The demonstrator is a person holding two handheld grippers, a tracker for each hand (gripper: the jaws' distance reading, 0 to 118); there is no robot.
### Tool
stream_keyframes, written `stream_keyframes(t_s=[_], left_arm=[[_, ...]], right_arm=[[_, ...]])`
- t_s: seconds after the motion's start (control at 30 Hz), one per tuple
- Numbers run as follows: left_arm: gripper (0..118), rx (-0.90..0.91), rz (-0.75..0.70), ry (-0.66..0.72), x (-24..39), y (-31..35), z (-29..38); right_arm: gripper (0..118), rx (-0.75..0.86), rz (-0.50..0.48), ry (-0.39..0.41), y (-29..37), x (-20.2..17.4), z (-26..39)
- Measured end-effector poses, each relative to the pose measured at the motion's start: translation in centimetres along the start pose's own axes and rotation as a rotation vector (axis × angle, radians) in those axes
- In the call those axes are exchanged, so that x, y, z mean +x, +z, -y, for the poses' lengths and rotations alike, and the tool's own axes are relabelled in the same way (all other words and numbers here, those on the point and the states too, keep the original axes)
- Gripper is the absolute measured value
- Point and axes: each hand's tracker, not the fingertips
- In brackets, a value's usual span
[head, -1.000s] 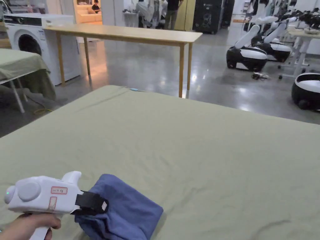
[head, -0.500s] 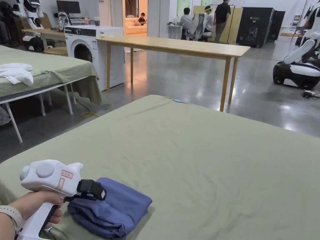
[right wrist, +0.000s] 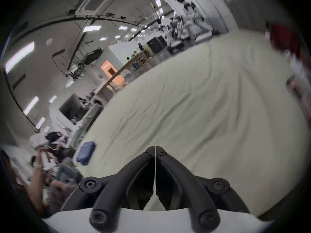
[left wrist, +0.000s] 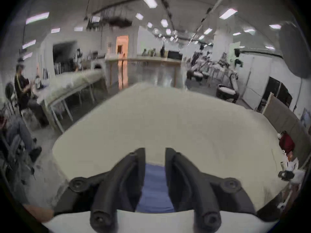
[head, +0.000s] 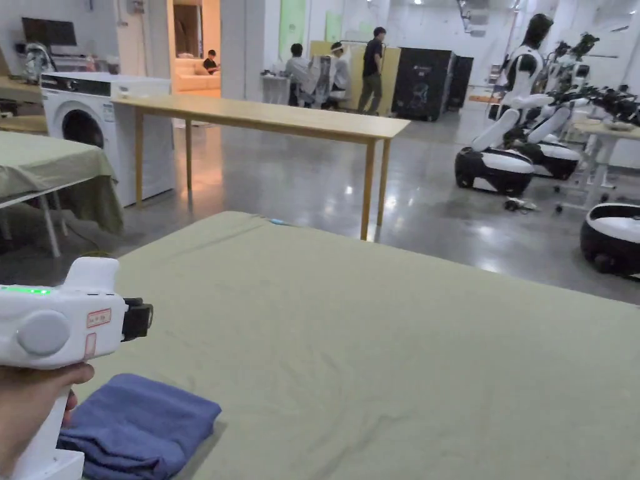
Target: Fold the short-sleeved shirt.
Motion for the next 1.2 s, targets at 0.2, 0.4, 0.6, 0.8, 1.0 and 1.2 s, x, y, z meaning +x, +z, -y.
stream_keyframes(t_s=[0.2,0.4,0.6,0.8,1.0,1.2], left_arm=[[8,0.290,0.134,-0.118,17.3,5.2,-0.5],[8,0.364,0.149,-0.191,28.3,7.3,-1.5],[8,0.400,0.200,-0.144,31.5,10.5,-0.3],[8,0.402,0.184,-0.193,31.7,10.7,-0.8],[8,0.398,0.199,-0.165,31.4,10.7,-1.4],[14,0.409,0.191,-0.194,31.9,10.9,-1.1]], right_arm=[[5,0.368,0.190,0.273,5.2,-4.3,-8.4],[5,0.501,0.313,0.478,7.9,-7.0,-13.3],[6,0.524,0.286,0.425,10.4,-8.0,-14.6],[7,0.504,0.302,0.479,10.4,-7.8,-14.6],[8,0.517,0.279,0.426,10.5,-7.4,-14.8],[13,0.519,0.306,0.483,10.4,-7.6,-14.5]])
